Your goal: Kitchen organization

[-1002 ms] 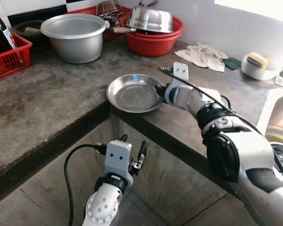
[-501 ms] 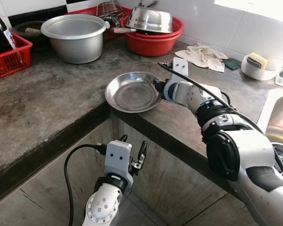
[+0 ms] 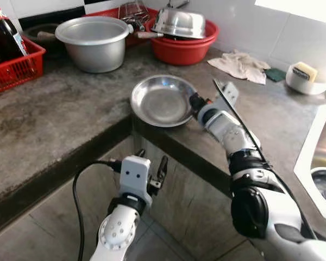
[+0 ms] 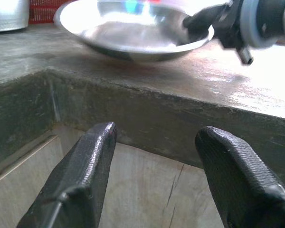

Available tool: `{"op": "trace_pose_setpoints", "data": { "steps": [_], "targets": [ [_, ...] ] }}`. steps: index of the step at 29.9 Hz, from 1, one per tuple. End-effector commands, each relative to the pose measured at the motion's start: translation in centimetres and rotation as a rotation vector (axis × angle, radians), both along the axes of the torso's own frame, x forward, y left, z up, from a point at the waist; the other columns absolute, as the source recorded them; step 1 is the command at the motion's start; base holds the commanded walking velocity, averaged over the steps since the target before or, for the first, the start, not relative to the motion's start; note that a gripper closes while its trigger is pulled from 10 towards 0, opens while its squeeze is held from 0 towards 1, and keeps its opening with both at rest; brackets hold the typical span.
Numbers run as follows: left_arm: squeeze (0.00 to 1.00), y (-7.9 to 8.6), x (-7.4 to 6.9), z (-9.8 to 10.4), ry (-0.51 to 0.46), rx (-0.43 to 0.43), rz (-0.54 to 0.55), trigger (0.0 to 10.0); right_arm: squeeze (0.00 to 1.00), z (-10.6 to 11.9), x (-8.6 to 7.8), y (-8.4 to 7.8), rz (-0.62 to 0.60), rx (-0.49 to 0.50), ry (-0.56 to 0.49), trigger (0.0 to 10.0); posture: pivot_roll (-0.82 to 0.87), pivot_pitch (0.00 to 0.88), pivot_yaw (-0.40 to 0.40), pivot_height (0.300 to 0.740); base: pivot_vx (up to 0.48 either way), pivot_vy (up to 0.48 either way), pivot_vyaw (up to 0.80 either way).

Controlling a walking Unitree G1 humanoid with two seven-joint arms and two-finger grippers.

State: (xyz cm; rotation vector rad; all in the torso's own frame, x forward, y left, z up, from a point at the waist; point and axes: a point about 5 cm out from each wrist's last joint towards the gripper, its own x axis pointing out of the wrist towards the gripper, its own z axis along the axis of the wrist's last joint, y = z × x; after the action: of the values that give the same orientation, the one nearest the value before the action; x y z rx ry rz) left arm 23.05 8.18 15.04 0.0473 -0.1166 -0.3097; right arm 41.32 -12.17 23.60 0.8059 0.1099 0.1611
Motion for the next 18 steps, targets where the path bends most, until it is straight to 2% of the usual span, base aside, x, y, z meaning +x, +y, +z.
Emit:
{"op": "trace_pose_setpoints", "data": {
  "steps": [1,5,8,9,10,11,12,14,18],
  "targets": [
    [0.0,-0.3,-0.1,-0.1,0.001,0.005,-0.007,10.0,0.0,1.6,0.1,-0.4,-0.044,-0.026,-0.055,0.0,0.07,0.102,-0.086,0.74,0.0,0.0,0.0],
    [0.0,-0.1,-0.1,-0.1,-0.002,0.007,-0.002,10.0,0.0,2.1,-0.3,-1.0,-0.123,-0.101,-0.112,0.0,0.07,0.1,-0.088,0.74,0.0,0.0,0.0],
    [0.0,0.1,0.0,-0.1,-0.003,0.01,0.002,10.0,0.0,3.1,-0.9,-1.0,-0.16,-0.316,-0.219,0.0,0.07,0.098,-0.087,0.74,0.0,0.0,0.0],
    [0.0,0.2,0.0,-0.1,-0.004,0.01,0.003,10.0,0.0,3.6,-1.6,-0.7,-0.173,-0.452,-0.299,0.0,0.07,0.097,-0.084,0.74,0.0,0.0,0.0],
    [0.0,0.2,0.0,-0.1,-0.004,0.01,0.004,10.0,0.0,4.0,-2.0,-0.6,-0.179,-0.498,-0.344,0.0,0.07,0.097,-0.085,0.74,0.0,0.0,0.0],
    [0.0,0.2,0.0,-0.1,-0.004,0.01,0.004,10.0,0.0,4.0,-2.0,-0.6,-0.179,-0.498,-0.344,0.0,0.07,0.097,-0.085,0.74,0.0,0.0,0.0],
    [0.0,0.3,0.1,-0.1,-0.005,0.012,0.005,10.0,0.0,5.2,-3.4,-0.8,-0.227,-0.53,-0.439,0.0,0.07,0.095,-0.081,0.74,0.0,0.0,0.0],
    [0.0,0.4,0.2,-0.1,-0.006,0.014,0.006,10.0,0.0,6.1,-4.7,-1.3,-0.286,-0.556,-0.507,0.0,0.07,0.092,-0.076,0.74,0.0,0.0,0.0],
    [0.0,0.6,0.3,0.0,-0.01,0.014,0.008,10.0,0.0,6.1,-7.0,-1.7,-0.323,-0.592,-0.556,0.0,0.06,0.087,-0.071,0.74,0.0,0.0,0.0]
  ]
}}
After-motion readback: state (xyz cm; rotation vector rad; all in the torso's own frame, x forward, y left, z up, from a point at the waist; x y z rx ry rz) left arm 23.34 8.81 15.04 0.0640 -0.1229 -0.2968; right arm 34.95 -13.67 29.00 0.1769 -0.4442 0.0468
